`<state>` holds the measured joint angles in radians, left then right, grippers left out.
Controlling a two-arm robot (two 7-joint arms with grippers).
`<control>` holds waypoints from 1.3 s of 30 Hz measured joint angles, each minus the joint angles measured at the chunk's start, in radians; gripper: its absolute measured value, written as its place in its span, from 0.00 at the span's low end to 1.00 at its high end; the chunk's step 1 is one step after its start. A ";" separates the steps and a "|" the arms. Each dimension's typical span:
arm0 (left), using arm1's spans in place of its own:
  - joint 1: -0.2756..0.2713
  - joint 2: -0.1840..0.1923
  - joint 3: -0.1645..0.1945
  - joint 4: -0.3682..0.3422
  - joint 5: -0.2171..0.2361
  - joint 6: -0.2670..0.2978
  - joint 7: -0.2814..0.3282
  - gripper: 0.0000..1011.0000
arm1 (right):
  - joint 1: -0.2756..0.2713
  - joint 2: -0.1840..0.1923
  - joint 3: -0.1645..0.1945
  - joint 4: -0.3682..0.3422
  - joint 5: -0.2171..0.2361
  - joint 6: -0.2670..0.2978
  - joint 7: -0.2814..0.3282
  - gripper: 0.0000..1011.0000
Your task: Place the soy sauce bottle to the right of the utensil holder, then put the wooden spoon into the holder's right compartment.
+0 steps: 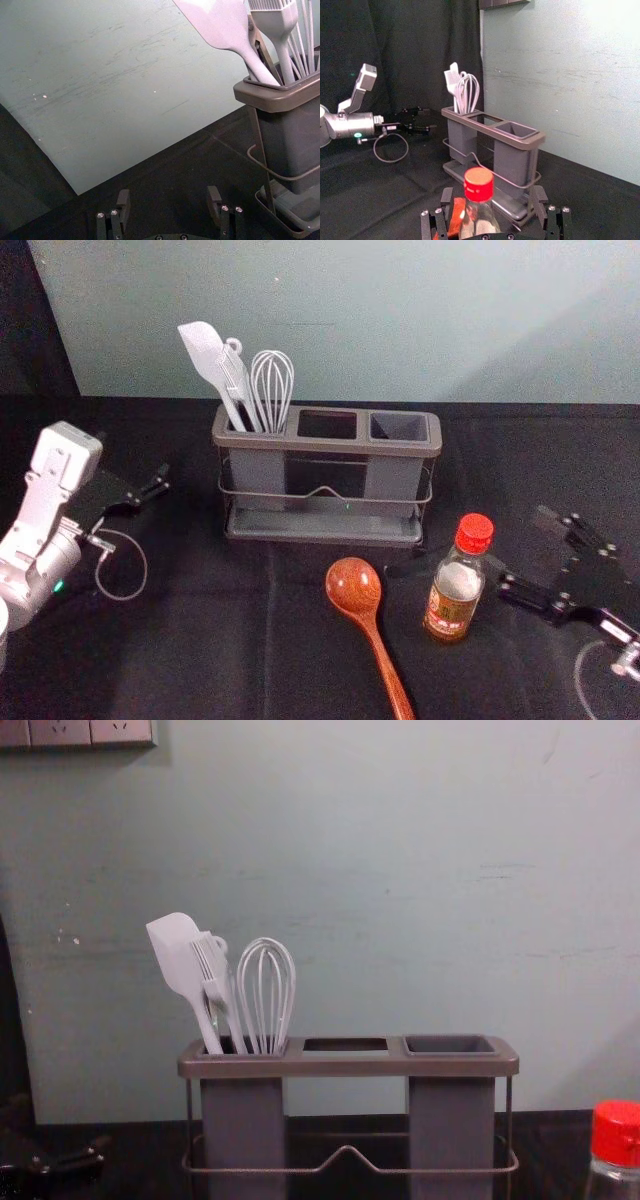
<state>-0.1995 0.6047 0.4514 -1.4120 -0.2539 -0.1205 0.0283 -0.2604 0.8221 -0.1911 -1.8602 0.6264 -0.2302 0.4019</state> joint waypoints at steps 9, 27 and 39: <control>0.000 0.000 0.000 0.000 0.000 0.000 0.000 0.99 | 0.129 -0.106 -0.085 0.074 -0.075 0.040 0.012 0.99; 0.000 0.000 0.000 0.000 0.000 0.000 0.000 0.99 | 0.173 -0.170 -0.101 0.113 -0.120 0.065 0.030 0.77; 0.000 0.000 0.000 0.000 0.000 0.000 0.000 0.99 | 0.174 -0.168 -0.102 0.113 -0.121 0.062 0.029 0.39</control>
<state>-0.1995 0.6047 0.4514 -1.4120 -0.2539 -0.1205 0.0283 -0.0867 0.6543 -0.2929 -1.7473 0.5052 -0.1679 0.4310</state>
